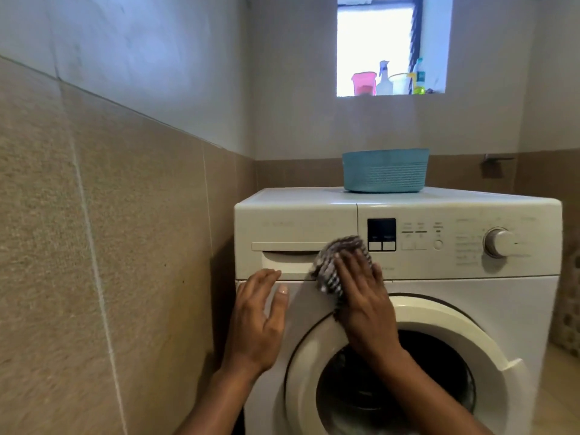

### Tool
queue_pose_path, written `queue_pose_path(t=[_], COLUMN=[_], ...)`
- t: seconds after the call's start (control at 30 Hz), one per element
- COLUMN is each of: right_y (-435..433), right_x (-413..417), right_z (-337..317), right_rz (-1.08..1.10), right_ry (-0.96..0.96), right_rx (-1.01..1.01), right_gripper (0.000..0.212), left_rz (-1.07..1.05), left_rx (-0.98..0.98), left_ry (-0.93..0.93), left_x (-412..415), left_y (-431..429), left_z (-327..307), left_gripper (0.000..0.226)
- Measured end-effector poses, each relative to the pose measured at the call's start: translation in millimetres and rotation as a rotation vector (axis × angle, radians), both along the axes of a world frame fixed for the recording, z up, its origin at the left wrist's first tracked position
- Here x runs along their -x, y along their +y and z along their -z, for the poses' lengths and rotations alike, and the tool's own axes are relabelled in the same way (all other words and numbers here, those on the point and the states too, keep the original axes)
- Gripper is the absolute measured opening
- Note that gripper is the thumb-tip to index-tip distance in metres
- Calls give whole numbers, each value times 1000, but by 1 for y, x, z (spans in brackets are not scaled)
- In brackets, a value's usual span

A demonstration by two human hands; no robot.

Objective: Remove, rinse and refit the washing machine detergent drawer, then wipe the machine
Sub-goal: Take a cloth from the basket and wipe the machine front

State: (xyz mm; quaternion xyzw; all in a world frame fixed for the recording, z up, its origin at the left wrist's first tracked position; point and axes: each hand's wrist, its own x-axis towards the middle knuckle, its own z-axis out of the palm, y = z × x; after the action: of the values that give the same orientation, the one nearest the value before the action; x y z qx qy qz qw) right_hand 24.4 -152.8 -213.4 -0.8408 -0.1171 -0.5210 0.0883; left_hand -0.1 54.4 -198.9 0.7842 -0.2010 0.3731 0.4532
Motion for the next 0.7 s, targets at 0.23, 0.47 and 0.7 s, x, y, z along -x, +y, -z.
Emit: queue_pose_path(t=[0.23, 0.47, 0.7], right_y=[84, 139, 68], right_x=[-28, -40, -32], right_z=[-86, -84, -54], right_rz=[136, -42, -86], right_ry=[22, 23, -64], right_rx=[-260, 393, 686], right_gripper=[74, 63, 57], left_rz=[-84, -330, -268], left_rx=[68, 313, 190], left_ry=[-108, -8, 23], left_x=[0, 1, 0], left_y=[-4, 15, 17], left_z=[-25, -27, -29], left_gripper=[53, 63, 63])
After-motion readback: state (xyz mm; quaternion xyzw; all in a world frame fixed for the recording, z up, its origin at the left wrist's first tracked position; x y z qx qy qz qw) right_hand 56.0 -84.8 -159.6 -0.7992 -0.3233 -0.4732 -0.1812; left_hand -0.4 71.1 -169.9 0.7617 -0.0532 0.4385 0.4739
